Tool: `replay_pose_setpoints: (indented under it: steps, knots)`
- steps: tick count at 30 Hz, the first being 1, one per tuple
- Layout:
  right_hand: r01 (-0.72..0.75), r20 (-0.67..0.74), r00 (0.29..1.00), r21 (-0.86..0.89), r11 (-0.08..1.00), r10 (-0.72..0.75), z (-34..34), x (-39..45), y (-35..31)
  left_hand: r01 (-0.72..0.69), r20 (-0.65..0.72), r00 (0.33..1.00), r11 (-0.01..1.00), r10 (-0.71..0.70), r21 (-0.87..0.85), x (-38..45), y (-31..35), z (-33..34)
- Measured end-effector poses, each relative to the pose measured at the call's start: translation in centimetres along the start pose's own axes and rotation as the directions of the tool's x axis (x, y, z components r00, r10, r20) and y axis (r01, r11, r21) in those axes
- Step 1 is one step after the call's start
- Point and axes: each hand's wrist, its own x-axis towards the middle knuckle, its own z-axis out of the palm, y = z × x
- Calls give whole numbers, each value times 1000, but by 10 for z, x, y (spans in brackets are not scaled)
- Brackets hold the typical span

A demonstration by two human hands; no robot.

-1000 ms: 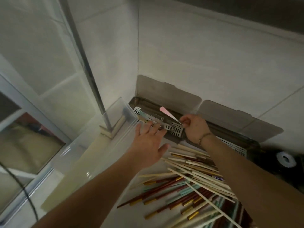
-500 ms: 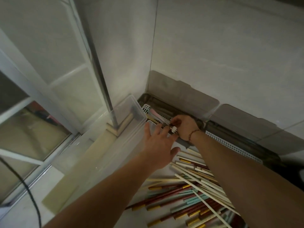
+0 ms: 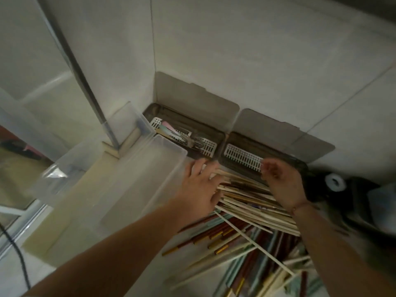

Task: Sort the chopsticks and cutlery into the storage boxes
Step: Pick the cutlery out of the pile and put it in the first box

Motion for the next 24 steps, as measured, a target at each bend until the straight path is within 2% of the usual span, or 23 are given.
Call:
replay_pose_setpoints:
  steps: [2, 4, 6, 9, 10, 12, 14, 17, 20, 24]
  knots:
    - [-41, -46, 998, -57, 998, 39, -17, -43, 31, -105, 47, 993, 993, 107, -47, -14, 20, 14]
    - [-112, -28, 994, -138, 984, 109, -27, -84, 61, -208, 135, 967, 976, 214, -58, -32, 41, 29]
    - [-100, -51, 994, -210, 972, 92, -32, -122, 89, -284, 228, 929, 956, 292, -66, -50, 63, 41]
    - [-146, -161, 983, -402, 904, 88, -29, -173, 115, -327, 372, 867, 942, 331, -75, -68, 95, 49]
    - [-132, -167, 984, -484, 865, 56, -27, -188, 121, -331, 432, 839, 940, 331, -79, -73, 104, 51]
    - [-82, -127, 992, -576, 813, 10, -20, -210, 130, -383, 463, 805, 921, 372, -73, -79, 117, 54]
    - [-65, -108, 994, -595, 801, 0, -18, -223, 138, -418, 465, 786, 904, 408, -87, -81, 128, 55]
    - [-80, -94, 995, -588, 805, 31, -17, -234, 146, -360, 552, 753, 926, 359, -111, -74, 141, 52]
    - [-90, -94, 995, -587, 804, 43, -18, -242, 151, -371, 617, 724, 928, 308, -28, -66, 150, 54]
    - [-145, -233, 972, -486, 862, 32, -30, -233, 149, -374, 646, 718, 927, 259, 44, -69, 157, 58]
